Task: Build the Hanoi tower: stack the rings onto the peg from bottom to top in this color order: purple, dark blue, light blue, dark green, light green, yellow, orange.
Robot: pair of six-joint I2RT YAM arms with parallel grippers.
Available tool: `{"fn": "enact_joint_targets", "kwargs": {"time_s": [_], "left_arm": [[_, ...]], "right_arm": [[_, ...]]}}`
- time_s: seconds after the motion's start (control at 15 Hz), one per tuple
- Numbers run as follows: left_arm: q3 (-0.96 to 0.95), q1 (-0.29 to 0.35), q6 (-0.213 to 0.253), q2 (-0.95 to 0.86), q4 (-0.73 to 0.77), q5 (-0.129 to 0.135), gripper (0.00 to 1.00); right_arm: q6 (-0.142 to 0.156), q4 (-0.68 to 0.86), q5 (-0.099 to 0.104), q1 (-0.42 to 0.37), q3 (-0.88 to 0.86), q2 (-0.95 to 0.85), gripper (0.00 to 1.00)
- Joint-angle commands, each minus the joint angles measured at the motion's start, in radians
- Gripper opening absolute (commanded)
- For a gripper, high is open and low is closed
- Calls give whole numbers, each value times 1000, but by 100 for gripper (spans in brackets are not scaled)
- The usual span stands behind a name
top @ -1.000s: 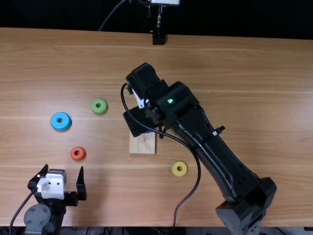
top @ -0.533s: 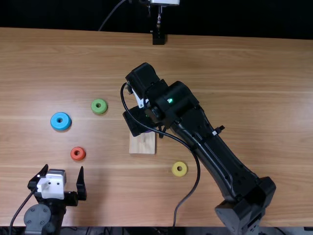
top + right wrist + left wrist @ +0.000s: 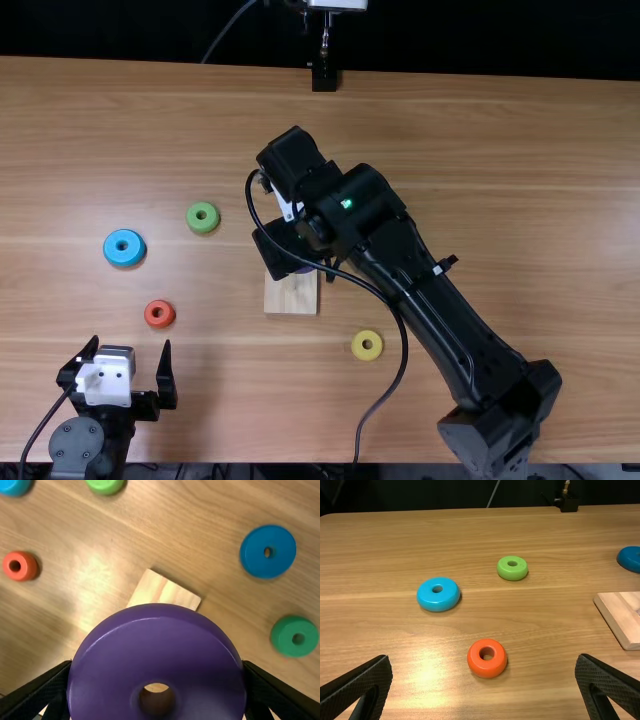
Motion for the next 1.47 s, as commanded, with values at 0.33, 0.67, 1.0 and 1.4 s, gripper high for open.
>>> {"fn": "enact_joint_targets", "kwargs": {"time_s": [0.33, 0.67, 1.0, 1.4], "left_arm": [[-114, -10, 2, -12, -45, -5, 100], [-114, -10, 2, -12, -45, -5, 100], [-114, -8, 2, -12, -45, -5, 100], [-114, -8, 2, -12, -45, -5, 100]], "right_arm": [[9, 0, -2, 30, 47, 15, 0], [7, -2, -2, 44, 54, 15, 0], [7, -2, -2, 42, 43, 33, 0], [7, -2, -2, 41, 40, 66, 0]]}}
